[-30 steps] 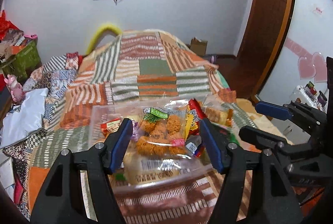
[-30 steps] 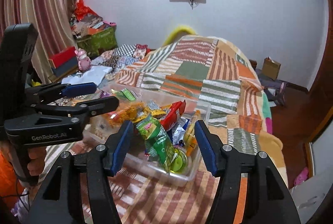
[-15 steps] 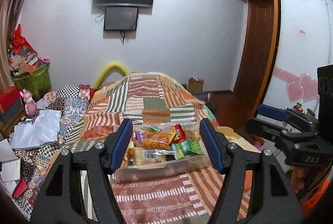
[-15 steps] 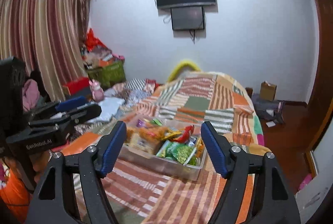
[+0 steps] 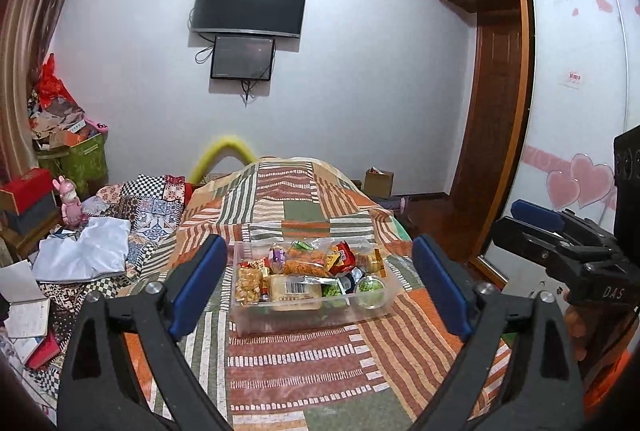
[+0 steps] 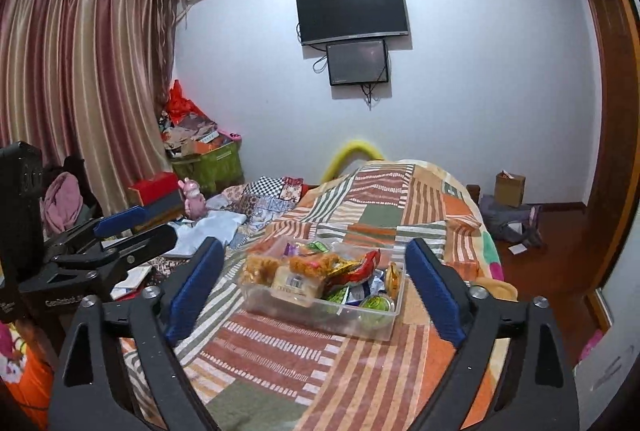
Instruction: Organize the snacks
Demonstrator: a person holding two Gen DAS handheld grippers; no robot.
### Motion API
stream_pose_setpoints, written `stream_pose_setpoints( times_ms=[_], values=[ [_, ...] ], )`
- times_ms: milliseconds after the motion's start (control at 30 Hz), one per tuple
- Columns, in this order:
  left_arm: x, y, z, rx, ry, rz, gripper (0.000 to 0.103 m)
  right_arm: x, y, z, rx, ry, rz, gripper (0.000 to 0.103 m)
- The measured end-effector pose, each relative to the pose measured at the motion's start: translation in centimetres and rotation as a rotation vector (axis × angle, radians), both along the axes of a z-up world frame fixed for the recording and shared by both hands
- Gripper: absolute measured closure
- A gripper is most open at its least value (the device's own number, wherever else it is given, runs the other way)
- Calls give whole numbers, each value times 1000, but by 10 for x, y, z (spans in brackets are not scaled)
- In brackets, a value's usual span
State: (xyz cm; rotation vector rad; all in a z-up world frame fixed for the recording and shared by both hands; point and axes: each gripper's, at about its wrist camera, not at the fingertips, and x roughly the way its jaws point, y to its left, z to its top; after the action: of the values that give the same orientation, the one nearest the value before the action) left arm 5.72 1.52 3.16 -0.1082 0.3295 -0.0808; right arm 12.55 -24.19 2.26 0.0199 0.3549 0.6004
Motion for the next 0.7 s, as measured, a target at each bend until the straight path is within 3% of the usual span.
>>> stream_pose_setpoints(
  times_ms=[700],
  values=[
    [-9, -2, -4, 12, -7, 6, 6, -10, -4, -12, 20, 15, 3, 6]
  ],
)
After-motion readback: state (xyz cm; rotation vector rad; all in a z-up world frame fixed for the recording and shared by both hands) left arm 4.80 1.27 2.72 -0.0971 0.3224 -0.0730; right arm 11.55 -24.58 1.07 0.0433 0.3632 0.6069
